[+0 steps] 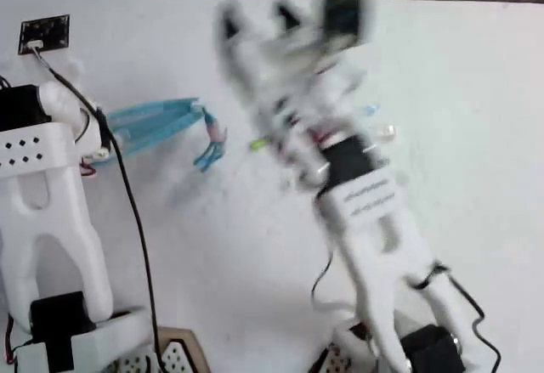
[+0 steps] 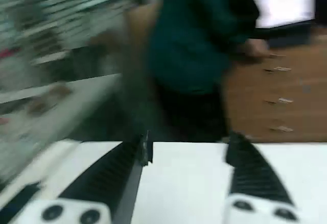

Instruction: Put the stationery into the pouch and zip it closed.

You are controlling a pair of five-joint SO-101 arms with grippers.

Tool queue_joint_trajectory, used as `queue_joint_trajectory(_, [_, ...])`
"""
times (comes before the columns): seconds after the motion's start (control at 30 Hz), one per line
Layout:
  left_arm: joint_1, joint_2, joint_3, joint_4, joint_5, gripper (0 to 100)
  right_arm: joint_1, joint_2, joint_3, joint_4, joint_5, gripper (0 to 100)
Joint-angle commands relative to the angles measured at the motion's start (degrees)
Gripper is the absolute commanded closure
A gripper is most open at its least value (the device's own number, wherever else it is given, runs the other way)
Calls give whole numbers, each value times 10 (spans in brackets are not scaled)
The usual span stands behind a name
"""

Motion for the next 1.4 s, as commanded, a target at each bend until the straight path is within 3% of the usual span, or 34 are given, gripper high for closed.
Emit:
queue_joint_trajectory(0.0, [-6,7,-3,0,5,978,87,87,-76,108,7,889])
queue_joint_trajectory(0.17, [-6,10,-1,0,5,978,147,245,-175,284,11,776])
queue_joint_trajectory(0.27, [-6,10,-2,0,5,978,182,313,-247,378,-74,748])
queue_joint_trajectory(0.43, [-6,10,-3,0,5,978,218,397,-328,488,-234,796])
queue_joint_trajectory(0.83, [-6,10,0,0,5,978,255,582,-390,489,-375,812])
queue_joint_trajectory(1.37, [-6,11,1,-1,4,978,293,758,-557,494,-377,815])
